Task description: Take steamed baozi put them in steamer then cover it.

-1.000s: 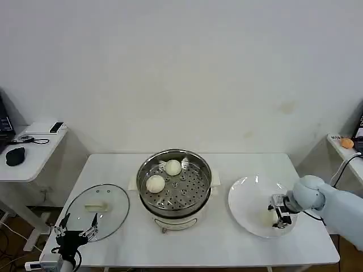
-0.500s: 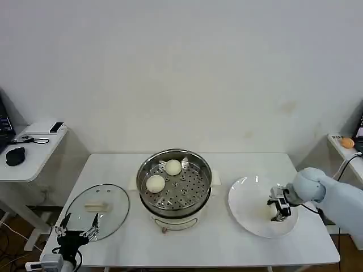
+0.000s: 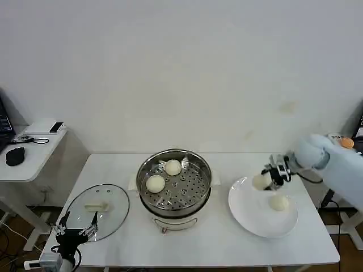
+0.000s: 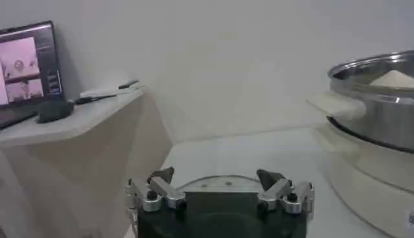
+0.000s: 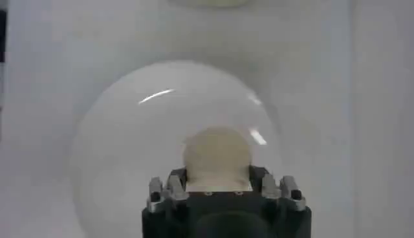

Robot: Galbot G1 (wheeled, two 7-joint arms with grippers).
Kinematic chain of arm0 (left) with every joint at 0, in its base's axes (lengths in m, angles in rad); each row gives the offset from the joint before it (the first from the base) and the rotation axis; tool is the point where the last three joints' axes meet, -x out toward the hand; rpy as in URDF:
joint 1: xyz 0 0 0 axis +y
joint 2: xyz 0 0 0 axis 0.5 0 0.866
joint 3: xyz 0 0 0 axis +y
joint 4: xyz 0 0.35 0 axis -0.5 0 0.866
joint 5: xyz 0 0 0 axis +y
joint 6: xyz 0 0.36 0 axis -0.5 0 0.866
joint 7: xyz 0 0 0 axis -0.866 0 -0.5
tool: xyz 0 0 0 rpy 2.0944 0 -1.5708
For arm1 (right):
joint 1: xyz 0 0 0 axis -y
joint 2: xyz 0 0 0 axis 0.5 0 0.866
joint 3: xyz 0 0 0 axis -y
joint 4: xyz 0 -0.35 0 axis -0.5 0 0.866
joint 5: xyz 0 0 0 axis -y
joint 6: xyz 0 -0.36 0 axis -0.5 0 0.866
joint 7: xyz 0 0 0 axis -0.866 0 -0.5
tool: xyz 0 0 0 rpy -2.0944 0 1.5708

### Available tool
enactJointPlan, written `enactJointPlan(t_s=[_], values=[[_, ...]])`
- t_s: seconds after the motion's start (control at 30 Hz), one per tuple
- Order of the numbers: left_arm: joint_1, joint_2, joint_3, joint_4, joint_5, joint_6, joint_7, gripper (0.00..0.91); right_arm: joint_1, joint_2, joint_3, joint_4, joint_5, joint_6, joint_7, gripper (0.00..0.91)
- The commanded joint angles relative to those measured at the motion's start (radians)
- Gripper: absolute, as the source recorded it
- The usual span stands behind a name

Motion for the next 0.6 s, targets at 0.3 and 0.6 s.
enactJointPlan(t_s=[0.3, 0.6], values=[[0.005, -0.015, -0.012, -0.011, 0.005, 0.002, 0.0, 0.907, 0.405, 0.347, -0.273, -0.002, 0.141, -0.014, 0.01, 0.645], [0.015, -0.023, -0.046, -0.017, -0.001, 0.004, 0.0, 0.907, 0.337, 0.557, -0.302, -0.038, 0.122, 0.046, -0.025, 0.645]])
